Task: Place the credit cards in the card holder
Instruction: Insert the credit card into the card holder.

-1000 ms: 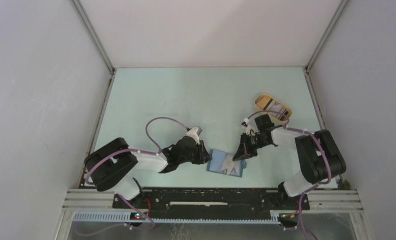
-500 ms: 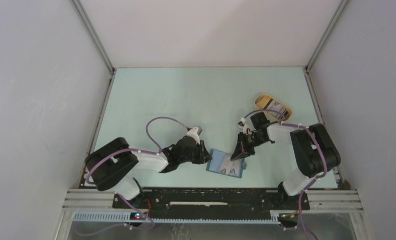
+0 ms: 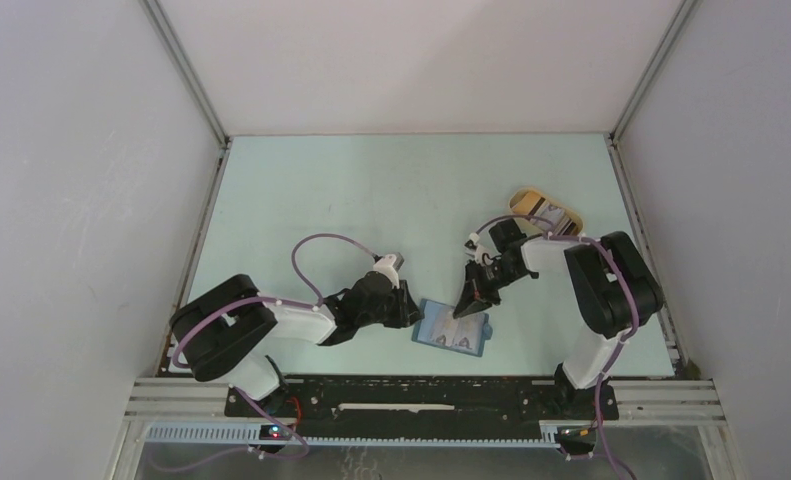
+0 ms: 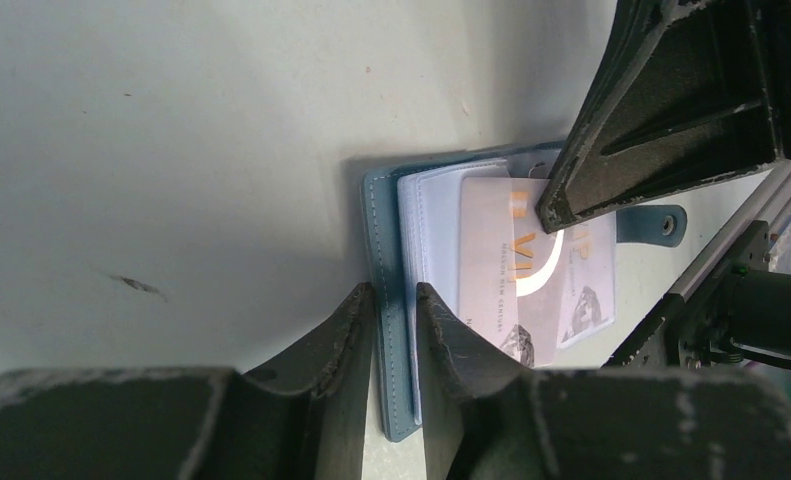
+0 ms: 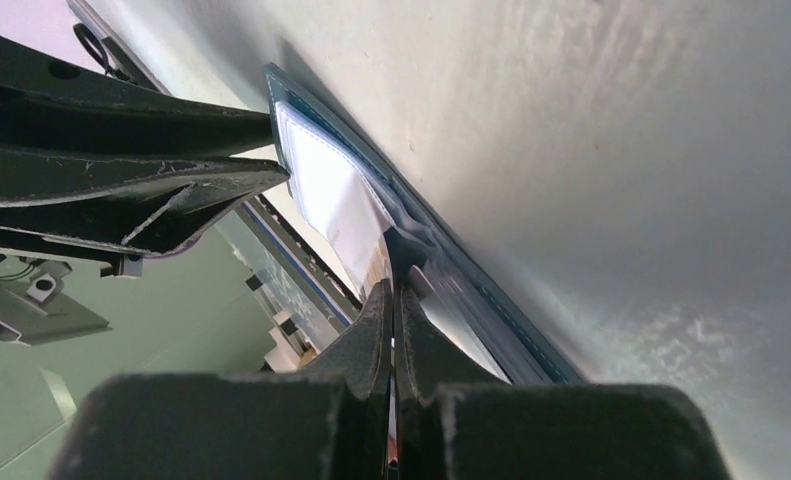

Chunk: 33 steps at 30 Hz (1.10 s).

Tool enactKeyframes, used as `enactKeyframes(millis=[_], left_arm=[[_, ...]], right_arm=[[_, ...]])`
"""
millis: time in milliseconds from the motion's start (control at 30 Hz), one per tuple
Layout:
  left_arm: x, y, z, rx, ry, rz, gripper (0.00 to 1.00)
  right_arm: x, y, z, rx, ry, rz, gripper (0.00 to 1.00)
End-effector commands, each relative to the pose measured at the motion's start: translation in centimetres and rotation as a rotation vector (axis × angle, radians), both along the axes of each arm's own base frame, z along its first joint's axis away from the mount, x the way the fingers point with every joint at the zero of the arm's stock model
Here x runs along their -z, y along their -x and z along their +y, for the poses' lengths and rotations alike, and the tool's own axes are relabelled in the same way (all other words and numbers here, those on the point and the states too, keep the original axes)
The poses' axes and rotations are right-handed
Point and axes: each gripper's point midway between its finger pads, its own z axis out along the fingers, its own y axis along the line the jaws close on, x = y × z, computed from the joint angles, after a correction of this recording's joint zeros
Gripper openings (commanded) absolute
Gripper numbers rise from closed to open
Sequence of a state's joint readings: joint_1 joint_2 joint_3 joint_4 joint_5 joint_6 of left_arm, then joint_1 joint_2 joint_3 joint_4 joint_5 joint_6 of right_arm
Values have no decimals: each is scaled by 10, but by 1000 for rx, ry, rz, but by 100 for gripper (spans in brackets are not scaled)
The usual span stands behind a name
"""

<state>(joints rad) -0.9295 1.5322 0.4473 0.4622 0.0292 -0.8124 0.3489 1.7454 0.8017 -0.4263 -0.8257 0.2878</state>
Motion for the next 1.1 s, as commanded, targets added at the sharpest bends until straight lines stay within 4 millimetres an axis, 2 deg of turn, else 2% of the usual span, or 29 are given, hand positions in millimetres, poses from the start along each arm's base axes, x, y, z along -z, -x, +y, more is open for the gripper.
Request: enactKeyframes(millis=[0,633,733,900,1067], left_arm=[[7,4,-3,26,-35,18,28],[5,4,-3,24,-15,6,31],[-2,2,0,3,15,-20,34],[-27,2,6,-15,104,-93,42],[-43,9,1,24,178,-111,46]], right_arm=[[10,-1,4,-50,28,-8,0],[13,-6,18,-112,-57,18,0],[12,-5,18,-130,-91,21,0],[3,-6,18,-148,-180,14,0],[-1,-5,15,-155,-213,11,0]])
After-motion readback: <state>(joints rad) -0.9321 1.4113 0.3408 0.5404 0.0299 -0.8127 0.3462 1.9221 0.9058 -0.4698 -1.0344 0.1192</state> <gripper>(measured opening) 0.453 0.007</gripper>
